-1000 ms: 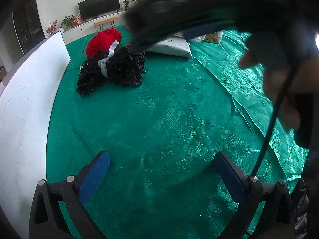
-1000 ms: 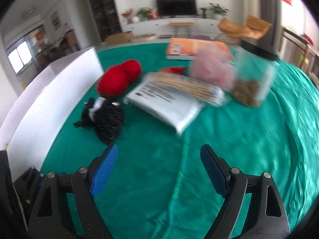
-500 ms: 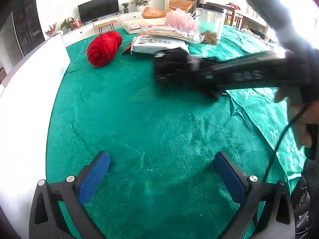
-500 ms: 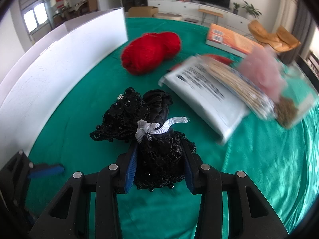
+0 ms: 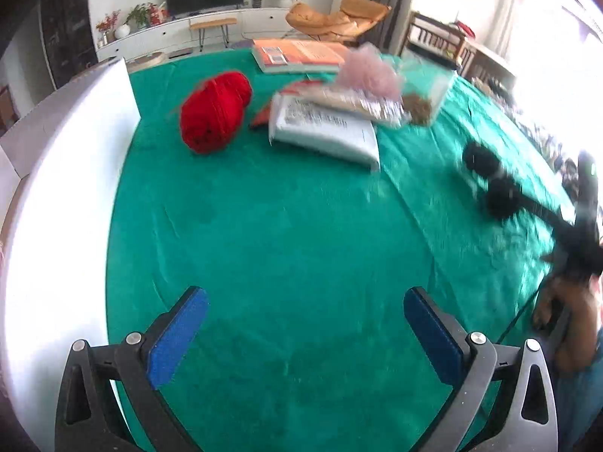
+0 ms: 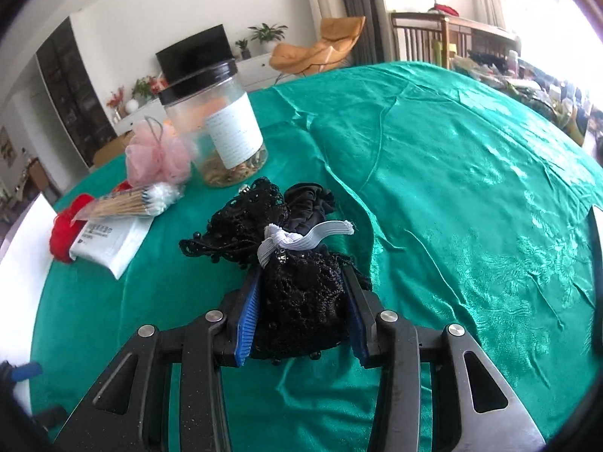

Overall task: Organize soft objects
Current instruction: 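Grasp the red yarn ball with the left tool while the right tool lifts the black lace bundle, then carry both items over the white box and open both tools to drop them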

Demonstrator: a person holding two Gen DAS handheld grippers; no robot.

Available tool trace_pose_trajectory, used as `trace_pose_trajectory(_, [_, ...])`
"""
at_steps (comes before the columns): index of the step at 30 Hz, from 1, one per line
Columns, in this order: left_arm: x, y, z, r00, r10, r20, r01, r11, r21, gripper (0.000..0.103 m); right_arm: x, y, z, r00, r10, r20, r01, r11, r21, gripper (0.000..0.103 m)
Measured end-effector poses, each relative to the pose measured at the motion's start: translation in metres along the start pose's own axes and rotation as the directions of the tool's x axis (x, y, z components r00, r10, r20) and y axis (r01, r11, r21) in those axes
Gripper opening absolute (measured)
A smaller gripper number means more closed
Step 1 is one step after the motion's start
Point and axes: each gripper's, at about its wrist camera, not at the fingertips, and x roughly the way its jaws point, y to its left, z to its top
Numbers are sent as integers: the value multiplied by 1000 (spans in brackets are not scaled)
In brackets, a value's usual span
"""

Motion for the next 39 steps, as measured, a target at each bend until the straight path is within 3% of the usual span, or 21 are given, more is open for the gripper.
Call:
trace_pose_trajectory(5, [5,23,94,999,-35,23,38,988,-150,103,-1,-15,-7,999,48,-13,-47,997,66,44])
trace_pose_trajectory(10, [73,54,150,994,96,-60,-103,987,-123,103,-7,-30,-12,996,90,9,-90,984,153,44])
trace_pose_trajectory(13, [104,76,147,987,119,-110,-135,978,-157,102,-11,-45,-10,987,155,45,-161,955,247,43])
trace_pose_trajectory(17, [119,88,141,991,44,-125,-69,977,-200,95,-8,-77,18,971,215,104,-239,890,389,42])
trace_pose_trajectory(19, [117,83,141,993,22,-115,-42,983,-178,62,0,-89,45,965,233,122,-263,858,442,42])
trace_pose_trajectory(20, [116,82,141,994,23,-103,-40,985,-167,51,6,-93,60,963,236,129,-269,847,459,42])
trace_pose_trajectory(25, [85,76,139,999,-25,-35,19,986,-163,48,34,-89,124,964,254,82,-261,834,487,41])
trace_pose_trajectory(29, [31,73,137,994,-98,56,106,981,-161,48,-3,-46,143,938,319,140,-348,865,361,41])
trace_pose_trajectory(32, [-27,76,125,980,-151,129,170,973,-154,48,-32,10,137,900,421,111,-434,853,289,41])
trace_pose_trajectory(34, [-69,87,109,974,-147,171,174,973,-149,48,-50,57,124,863,498,83,-502,833,233,41])
trace_pose_trajectory(37, [-123,118,77,977,-72,202,108,979,-172,49,-73,142,102,778,628,5,-621,768,155,41])
trace_pose_trajectory(39, [-154,144,50,978,47,205,-5,979,-202,52,-86,199,85,707,704,-67,-694,709,123,41])
